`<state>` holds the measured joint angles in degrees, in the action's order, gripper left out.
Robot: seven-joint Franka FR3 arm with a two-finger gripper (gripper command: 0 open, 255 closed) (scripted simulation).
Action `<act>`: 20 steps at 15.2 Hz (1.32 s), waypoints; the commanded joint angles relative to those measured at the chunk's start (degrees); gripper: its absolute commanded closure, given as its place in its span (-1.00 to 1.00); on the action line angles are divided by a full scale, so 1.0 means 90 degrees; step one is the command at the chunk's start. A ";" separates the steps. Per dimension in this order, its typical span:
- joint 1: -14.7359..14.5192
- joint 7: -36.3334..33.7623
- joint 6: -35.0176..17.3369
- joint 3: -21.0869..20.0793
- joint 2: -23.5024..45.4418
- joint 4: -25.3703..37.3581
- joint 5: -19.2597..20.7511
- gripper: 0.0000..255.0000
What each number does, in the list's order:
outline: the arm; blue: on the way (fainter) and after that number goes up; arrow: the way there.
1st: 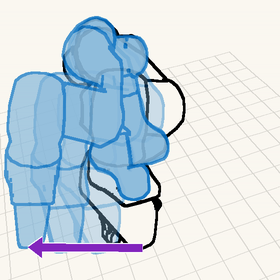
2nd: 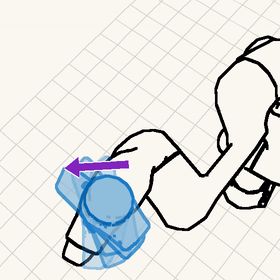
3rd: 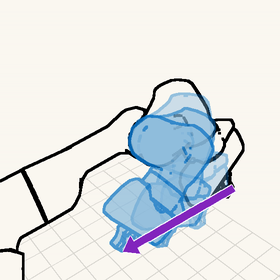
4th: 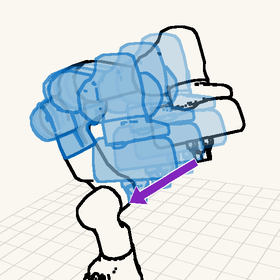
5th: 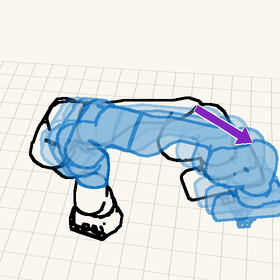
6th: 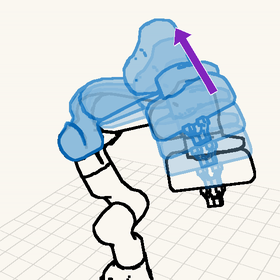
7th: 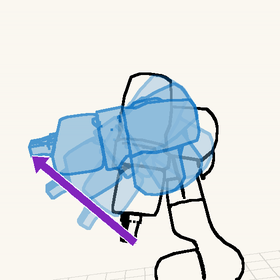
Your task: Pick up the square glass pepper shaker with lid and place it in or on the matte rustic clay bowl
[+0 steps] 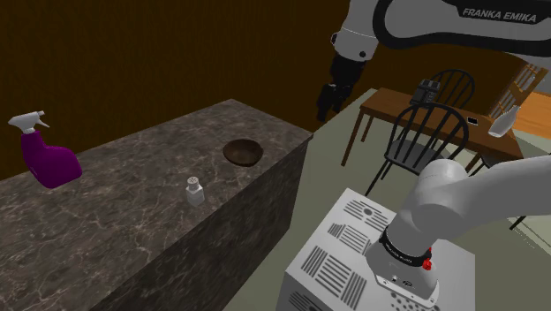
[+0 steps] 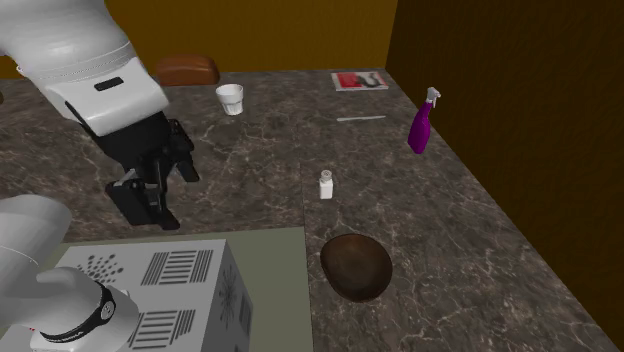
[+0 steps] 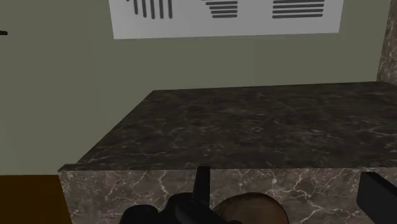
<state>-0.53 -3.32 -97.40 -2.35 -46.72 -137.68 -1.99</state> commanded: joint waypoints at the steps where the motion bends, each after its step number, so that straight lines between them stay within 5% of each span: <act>1: 0.0000 0.0000 0.0000 0.0000 0.0000 0.0000 0.0000 -1.00; 11: -0.0212 -0.0805 -0.0794 -0.0854 0.2449 0.1079 -0.0249 -1.00; 20: -0.0400 -0.1603 -0.1019 -0.1452 0.4820 0.2673 0.0003 -1.00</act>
<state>-3.82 -16.72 -106.46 -14.79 -6.06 -115.62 -2.41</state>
